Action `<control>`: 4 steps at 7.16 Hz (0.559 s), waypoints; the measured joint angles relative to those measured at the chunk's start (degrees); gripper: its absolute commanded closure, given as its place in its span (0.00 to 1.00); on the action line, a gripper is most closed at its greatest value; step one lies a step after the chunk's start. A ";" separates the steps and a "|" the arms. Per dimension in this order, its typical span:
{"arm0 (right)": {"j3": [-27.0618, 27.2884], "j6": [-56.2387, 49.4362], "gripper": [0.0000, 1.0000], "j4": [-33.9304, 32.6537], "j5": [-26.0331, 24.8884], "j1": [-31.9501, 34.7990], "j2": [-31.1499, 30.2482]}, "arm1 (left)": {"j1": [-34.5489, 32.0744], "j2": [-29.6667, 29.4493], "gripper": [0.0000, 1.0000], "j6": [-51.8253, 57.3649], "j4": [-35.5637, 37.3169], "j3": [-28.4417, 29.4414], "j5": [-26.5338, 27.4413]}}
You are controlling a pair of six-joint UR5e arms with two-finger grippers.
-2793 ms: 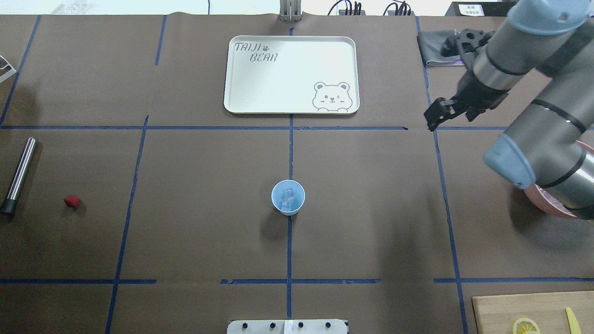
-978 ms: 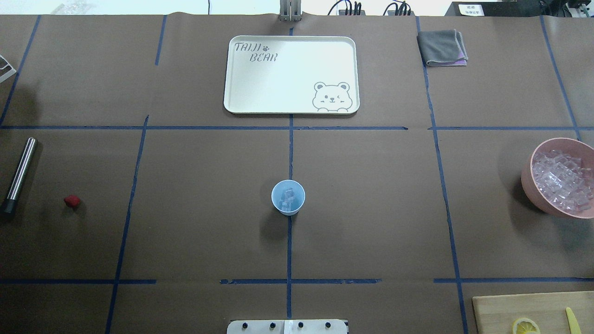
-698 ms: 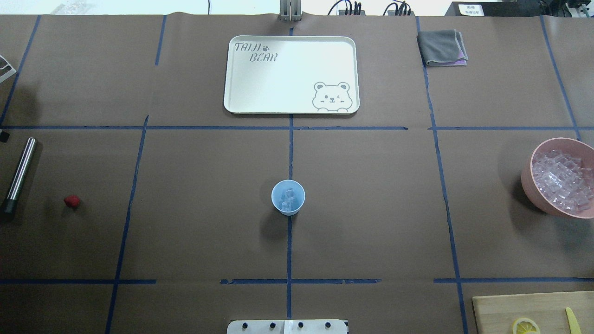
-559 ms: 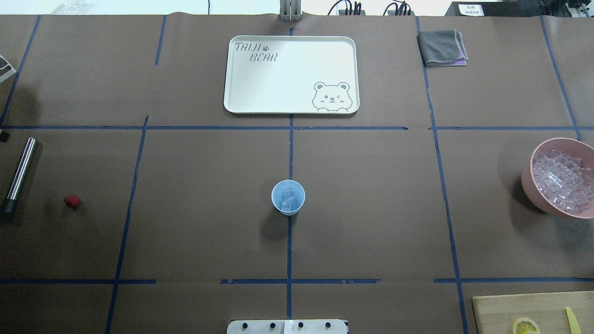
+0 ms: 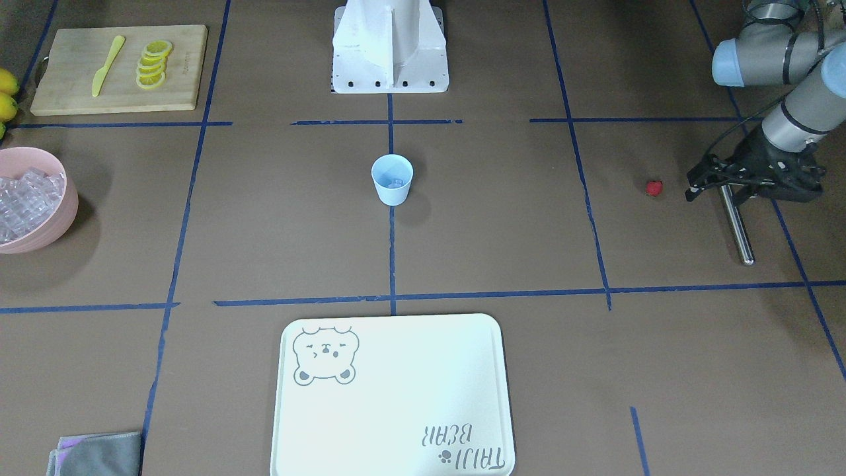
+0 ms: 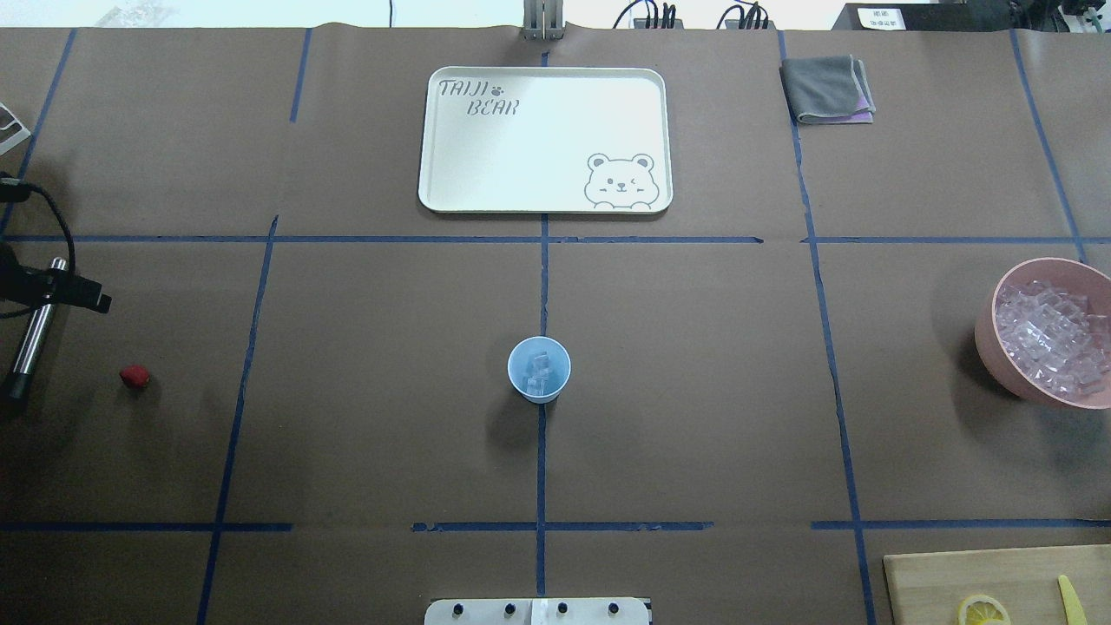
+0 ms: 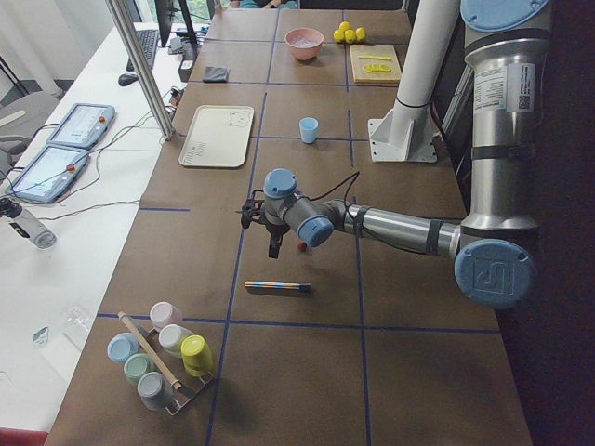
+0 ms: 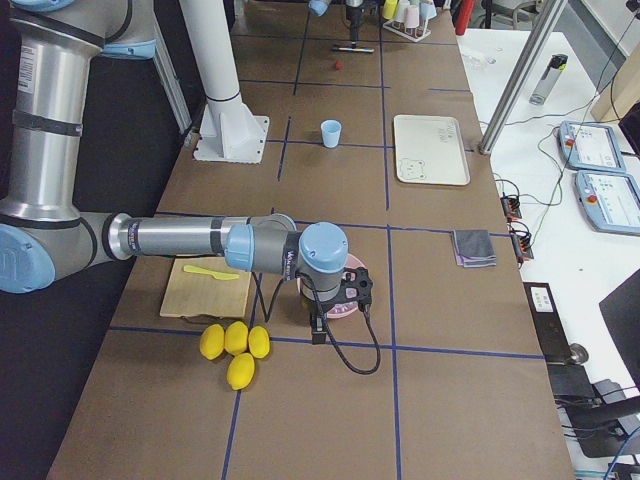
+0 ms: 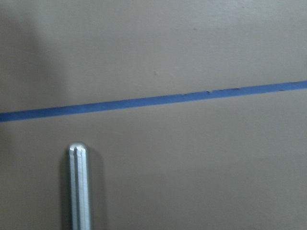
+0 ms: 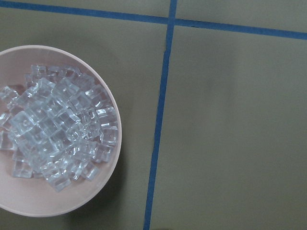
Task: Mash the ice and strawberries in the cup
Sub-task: 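Reach the left gripper toward the red strawberry beside the steel muddler, then lower the left gripper and grasp the red strawberry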
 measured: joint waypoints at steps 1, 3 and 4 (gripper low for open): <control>-0.06 -0.16 0.01 0.04 -0.06 0.00 -0.12 | 2.87 0.58 0.00 -2.46 -0.12 -1.03 2.07; -0.14 -0.26 0.01 0.07 -0.14 0.00 -0.29 | 6.92 1.11 0.00 -5.01 -0.33 -1.46 4.77; -0.18 -0.27 0.01 0.07 -0.15 0.00 -0.32 | 8.08 1.18 0.00 -5.51 -0.37 -1.40 5.12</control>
